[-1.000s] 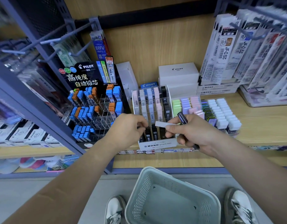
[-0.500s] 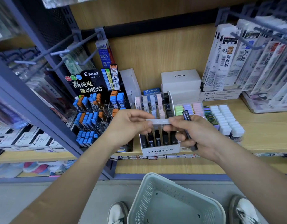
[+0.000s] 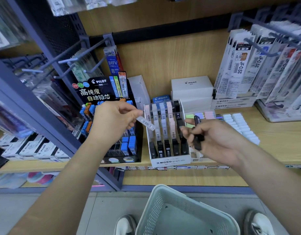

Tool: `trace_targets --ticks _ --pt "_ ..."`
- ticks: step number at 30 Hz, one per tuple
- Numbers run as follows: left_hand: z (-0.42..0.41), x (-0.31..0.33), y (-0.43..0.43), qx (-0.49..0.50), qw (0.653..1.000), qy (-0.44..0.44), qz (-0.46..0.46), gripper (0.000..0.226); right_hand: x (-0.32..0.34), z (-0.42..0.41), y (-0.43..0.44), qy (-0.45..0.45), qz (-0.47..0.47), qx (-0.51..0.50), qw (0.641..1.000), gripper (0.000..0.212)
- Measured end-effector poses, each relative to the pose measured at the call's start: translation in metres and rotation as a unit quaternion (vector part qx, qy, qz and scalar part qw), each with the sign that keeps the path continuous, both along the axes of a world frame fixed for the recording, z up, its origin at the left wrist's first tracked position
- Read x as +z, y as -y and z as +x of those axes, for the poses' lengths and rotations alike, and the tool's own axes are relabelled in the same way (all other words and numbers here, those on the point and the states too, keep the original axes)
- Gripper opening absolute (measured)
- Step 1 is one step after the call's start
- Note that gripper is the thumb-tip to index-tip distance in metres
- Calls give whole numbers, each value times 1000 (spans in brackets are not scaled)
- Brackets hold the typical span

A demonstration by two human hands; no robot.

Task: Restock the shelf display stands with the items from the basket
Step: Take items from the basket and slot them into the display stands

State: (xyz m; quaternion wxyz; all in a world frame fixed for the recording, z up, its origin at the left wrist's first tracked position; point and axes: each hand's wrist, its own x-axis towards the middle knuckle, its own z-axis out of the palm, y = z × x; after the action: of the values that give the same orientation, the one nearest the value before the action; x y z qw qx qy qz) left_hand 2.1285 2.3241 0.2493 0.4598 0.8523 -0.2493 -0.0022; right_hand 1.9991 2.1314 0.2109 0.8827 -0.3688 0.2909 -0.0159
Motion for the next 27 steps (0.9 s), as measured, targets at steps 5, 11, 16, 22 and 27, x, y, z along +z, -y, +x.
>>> trace_targets --ticks 5,11,16,22,27 --pt "1 -5 4 -16 988 84 125 15 6 -7 4 -27 -45 53 997 22" --pt "0 -9 5 -40 981 97 163 9 2 -4 3 -47 -92 92 990 30" --pt "-15 -5 12 -107 990 -81 32 13 1 -4 0 -17 -75 107 991 27" --pt "-31 -12 29 -155 976 -152 2 11 -6 -1 -13 -19 -113 165 980 25" --pt "-33 -20 30 -176 974 -137 37 13 -14 -3 -19 15 -205 256 945 15"
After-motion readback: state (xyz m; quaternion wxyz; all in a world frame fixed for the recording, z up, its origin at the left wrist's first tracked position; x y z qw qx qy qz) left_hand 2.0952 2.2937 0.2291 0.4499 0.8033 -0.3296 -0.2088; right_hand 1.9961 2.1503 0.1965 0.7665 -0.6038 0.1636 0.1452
